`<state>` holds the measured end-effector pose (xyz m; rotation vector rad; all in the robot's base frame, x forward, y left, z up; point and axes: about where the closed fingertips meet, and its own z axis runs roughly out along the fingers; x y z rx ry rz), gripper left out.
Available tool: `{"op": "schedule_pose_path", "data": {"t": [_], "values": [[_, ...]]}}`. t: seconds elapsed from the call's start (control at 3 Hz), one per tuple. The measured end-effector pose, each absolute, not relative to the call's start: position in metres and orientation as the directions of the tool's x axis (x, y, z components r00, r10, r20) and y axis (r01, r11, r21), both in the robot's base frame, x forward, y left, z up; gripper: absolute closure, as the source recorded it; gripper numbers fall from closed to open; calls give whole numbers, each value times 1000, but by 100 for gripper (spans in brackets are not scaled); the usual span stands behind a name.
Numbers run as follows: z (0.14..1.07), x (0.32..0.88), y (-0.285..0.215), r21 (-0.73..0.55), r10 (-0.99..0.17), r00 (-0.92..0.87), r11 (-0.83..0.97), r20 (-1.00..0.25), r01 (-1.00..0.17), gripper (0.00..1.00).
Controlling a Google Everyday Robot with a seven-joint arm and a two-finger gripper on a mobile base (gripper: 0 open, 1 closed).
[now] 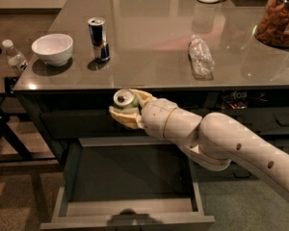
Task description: Pick green can from middle drawer and place on counter
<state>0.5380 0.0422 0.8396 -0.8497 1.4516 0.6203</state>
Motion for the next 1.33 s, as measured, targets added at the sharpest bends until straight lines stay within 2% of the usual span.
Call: {"op": "schedule_pose_path", "data": {"t": [0.33,1.0,1.33], "values": [[839,538,43,-120,-132,53,579,-990,-807,100],[900,556,44,-209,-161,139,593,-977,-777,100],[977,574,35,-341,-228,254,612,-940,-713,100]]}}
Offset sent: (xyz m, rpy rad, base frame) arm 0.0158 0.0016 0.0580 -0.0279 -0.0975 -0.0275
